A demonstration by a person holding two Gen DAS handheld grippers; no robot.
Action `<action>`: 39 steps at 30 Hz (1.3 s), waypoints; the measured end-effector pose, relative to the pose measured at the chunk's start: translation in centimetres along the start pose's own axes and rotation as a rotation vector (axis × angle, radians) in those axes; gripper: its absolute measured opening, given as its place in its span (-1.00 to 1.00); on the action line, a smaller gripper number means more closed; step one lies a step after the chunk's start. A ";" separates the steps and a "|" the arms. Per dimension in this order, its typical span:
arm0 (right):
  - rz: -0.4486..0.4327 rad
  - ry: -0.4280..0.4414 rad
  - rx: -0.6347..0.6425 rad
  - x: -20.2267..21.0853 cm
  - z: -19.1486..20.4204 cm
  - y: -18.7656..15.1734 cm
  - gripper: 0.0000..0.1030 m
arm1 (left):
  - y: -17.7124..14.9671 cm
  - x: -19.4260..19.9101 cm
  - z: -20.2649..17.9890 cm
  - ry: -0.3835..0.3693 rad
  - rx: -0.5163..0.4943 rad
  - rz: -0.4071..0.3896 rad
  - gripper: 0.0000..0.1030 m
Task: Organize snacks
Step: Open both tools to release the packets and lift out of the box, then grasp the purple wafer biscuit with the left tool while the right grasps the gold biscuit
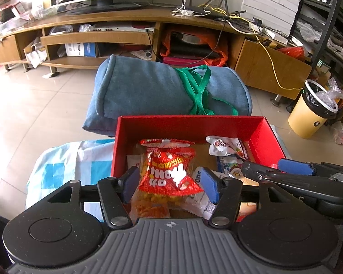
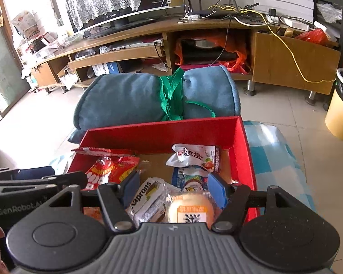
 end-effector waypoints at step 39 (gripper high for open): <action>0.289 0.197 0.656 0.0 8.6 -14.6 0.28 | -7.2 1.0 2.5 -0.078 0.039 0.188 0.41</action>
Point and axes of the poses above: each gripper's, at about its wrist camera, not at the fingertips, and x roughly against the way its jaws point, z to its left, y to its top, the point moved 2 cm from there along -x, roughly the way its jaws point, and after that the axes turned 2 degrees about -y, right-handed, at the moved point
